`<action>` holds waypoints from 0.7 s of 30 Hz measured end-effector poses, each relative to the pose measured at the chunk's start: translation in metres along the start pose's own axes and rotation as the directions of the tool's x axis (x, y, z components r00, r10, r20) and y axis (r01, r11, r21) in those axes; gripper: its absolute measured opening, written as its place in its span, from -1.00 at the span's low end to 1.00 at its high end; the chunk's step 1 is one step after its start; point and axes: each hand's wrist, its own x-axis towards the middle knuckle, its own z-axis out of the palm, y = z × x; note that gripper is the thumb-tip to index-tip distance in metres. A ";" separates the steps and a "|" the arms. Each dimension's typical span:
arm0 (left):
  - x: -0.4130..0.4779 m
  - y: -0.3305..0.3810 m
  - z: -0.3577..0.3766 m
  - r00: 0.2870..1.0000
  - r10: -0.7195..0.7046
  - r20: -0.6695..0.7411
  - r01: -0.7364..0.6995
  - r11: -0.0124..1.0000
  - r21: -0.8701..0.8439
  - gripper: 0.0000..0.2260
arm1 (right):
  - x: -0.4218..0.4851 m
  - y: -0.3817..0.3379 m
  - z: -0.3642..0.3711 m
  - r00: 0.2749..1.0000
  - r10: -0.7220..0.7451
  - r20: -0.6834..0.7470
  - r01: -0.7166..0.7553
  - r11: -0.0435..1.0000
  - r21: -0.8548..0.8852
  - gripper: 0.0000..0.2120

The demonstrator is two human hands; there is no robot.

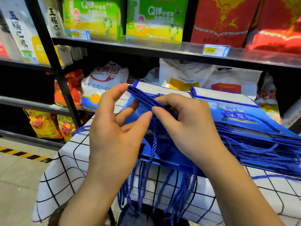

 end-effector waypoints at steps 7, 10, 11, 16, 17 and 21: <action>-0.005 -0.006 0.016 0.987 -0.017 0.161 0.055 0.970 -0.237 -0.40 | 0.014 -0.013 -0.007 0.953 -0.184 -0.240 0.161 0.981 -0.110 -0.86; -0.005 -0.003 0.029 0.880 -0.038 0.473 0.091 0.992 -0.089 -0.38 | 0.019 -0.026 -0.021 0.798 -0.216 -0.563 0.244 0.969 -0.026 -0.90; -0.004 -0.001 0.032 0.862 -0.015 0.507 0.029 0.999 -0.020 -0.32 | 0.021 -0.027 -0.027 0.746 -0.170 -0.644 0.267 0.962 0.056 -0.90; 0.026 0.006 0.023 0.786 0.190 0.588 -0.493 0.767 0.411 -0.27 | 0.016 -0.017 -0.042 0.695 0.395 -0.601 0.309 0.591 0.745 -0.88; 0.032 0.003 0.018 0.757 0.158 0.634 -0.528 0.719 0.452 -0.27 | 0.010 -0.013 -0.039 0.699 0.471 -0.537 0.250 0.543 0.802 -0.86; 0.037 -0.015 -0.003 0.663 -0.128 0.737 -0.511 0.642 0.571 -0.34 | -0.021 0.015 -0.024 0.691 0.676 -0.255 -0.113 0.450 0.886 -0.89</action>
